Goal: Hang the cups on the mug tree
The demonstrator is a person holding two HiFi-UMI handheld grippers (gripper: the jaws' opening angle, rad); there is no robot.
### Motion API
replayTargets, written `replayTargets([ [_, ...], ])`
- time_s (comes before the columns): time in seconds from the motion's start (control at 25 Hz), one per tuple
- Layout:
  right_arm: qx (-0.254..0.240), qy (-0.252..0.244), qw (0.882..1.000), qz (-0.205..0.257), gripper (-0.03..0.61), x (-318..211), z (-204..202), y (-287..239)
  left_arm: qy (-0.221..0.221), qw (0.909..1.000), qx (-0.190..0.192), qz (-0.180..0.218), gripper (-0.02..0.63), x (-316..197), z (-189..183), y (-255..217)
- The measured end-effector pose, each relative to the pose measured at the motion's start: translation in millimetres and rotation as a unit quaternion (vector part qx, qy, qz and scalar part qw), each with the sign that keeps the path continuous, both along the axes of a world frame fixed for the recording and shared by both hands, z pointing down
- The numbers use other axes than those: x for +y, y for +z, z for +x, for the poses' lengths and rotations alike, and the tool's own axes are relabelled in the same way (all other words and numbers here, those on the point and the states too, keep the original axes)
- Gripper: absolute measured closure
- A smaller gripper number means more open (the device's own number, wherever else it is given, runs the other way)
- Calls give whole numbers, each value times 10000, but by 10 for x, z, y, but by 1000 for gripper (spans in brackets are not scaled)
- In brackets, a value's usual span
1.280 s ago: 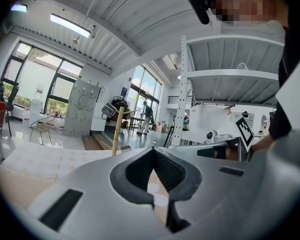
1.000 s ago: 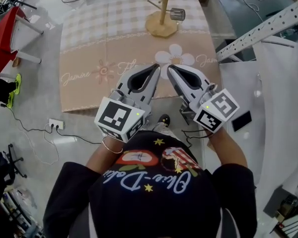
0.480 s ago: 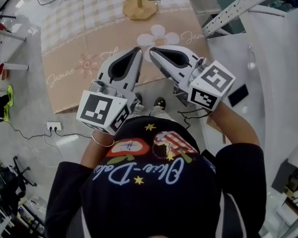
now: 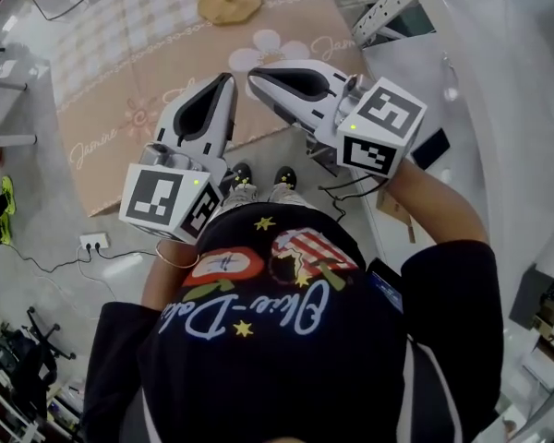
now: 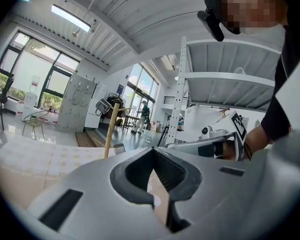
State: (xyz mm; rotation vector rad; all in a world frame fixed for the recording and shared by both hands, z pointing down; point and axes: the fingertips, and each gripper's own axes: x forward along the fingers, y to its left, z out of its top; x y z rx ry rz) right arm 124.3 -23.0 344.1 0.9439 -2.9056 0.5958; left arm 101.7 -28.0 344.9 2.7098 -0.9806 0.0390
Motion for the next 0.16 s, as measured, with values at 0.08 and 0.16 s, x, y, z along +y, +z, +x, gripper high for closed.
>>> replayTargets([
  [0.08,-79,11,10000,20,569,-14,7,-56,11,10000,8,54,606,-23,3,-38],
  [0.16,-164,40,9998,44,569,-30,24,-121,27,9999,25,129,606,-56,12,-88],
])
